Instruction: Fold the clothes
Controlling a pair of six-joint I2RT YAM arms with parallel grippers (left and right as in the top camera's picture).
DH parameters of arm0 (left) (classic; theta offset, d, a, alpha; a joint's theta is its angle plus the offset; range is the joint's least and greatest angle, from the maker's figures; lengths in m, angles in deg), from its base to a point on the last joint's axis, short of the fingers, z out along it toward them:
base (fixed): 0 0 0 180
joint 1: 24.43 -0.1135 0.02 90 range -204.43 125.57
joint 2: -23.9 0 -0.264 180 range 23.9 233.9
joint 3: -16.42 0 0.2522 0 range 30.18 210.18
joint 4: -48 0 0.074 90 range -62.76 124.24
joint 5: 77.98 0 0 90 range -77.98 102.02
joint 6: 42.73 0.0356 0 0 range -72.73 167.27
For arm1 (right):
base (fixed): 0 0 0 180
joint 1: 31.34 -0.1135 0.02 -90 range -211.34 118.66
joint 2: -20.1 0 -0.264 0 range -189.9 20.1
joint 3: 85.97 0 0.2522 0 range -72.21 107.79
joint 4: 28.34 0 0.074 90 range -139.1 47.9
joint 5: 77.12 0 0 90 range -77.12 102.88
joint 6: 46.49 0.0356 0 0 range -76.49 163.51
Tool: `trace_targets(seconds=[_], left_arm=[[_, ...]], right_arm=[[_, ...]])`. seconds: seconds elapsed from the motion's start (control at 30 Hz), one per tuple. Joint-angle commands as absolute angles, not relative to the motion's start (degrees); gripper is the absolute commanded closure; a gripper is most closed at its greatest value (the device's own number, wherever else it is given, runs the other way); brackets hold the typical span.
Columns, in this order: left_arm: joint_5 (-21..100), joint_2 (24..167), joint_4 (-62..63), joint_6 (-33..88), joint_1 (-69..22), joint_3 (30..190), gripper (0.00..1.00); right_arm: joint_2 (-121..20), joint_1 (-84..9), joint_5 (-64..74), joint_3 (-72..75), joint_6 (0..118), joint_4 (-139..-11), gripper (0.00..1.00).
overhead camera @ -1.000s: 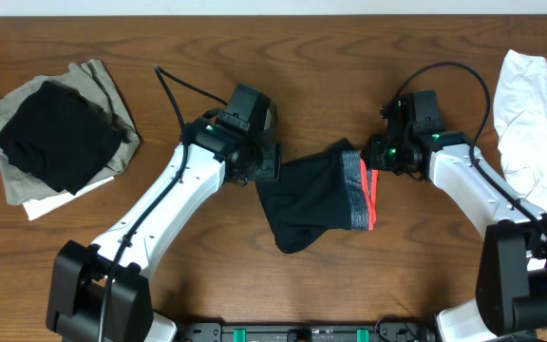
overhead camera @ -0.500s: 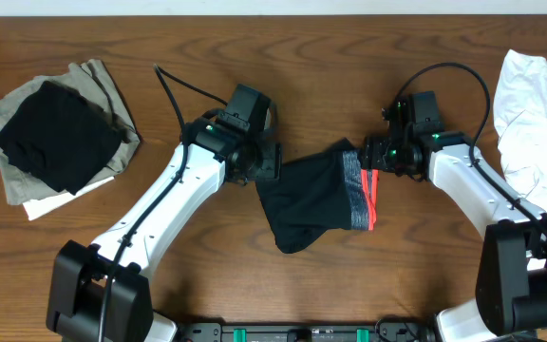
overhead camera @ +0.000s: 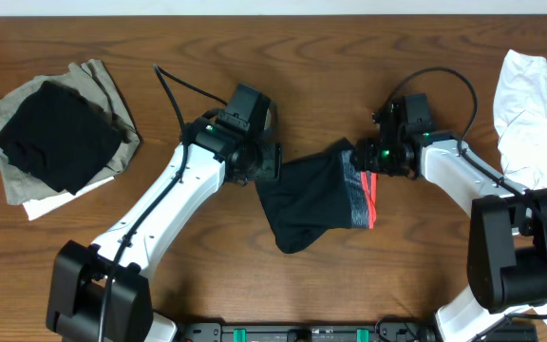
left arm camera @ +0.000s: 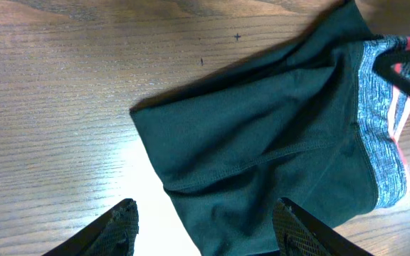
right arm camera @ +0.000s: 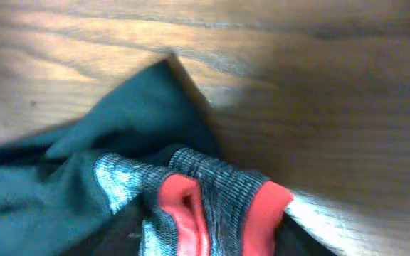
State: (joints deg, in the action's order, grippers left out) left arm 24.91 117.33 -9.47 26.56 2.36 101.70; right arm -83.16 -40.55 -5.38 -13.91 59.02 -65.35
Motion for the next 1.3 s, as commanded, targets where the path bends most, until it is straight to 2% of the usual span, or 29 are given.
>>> trace_targets(seconds=[0.0,0.1,0.2,0.27,0.53,0.77,1.07,1.27], left_arm=[[23.9,117.8,-9.8,27.6,2.3,101.7,0.37],[23.9,117.8,-9.8,27.6,2.3,101.7,0.37],[23.9,117.8,-9.8,27.6,2.3,101.7,0.37],[23.9,117.8,-9.8,27.6,2.3,101.7,0.37],[23.4,117.8,-9.8,27.6,2.3,101.7,0.37],[22.9,117.8,-9.8,27.6,2.3,101.7,0.37],[22.9,117.8,-9.8,27.5,2.3,101.7,0.37],[22.9,117.8,-9.8,27.5,2.3,101.7,0.37]], right_arm=[[-83.6,-40.5,-7.5,-14.0,58.6,-64.9,0.73],[-83.3,-40.5,-7.5,-14.0,58.6,-63.9,0.81],[-81.9,-40.5,-7.9,-14.0,58.6,-63.3,0.93],[-80.8,-40.5,-9.0,-13.9,58.0,-63.3,0.97],[-72.2,-42.6,-20.1,-12.4,52.5,-63.3,0.98],[-67.2,-45.8,-21.5,-11.0,51.3,-63.0,0.99],[-69.6,-47.9,-9.7,-11.0,49.6,-61.2,0.99],[-75.0,-46.5,-8.9,-11.0,47.4,-58.1,0.99]])
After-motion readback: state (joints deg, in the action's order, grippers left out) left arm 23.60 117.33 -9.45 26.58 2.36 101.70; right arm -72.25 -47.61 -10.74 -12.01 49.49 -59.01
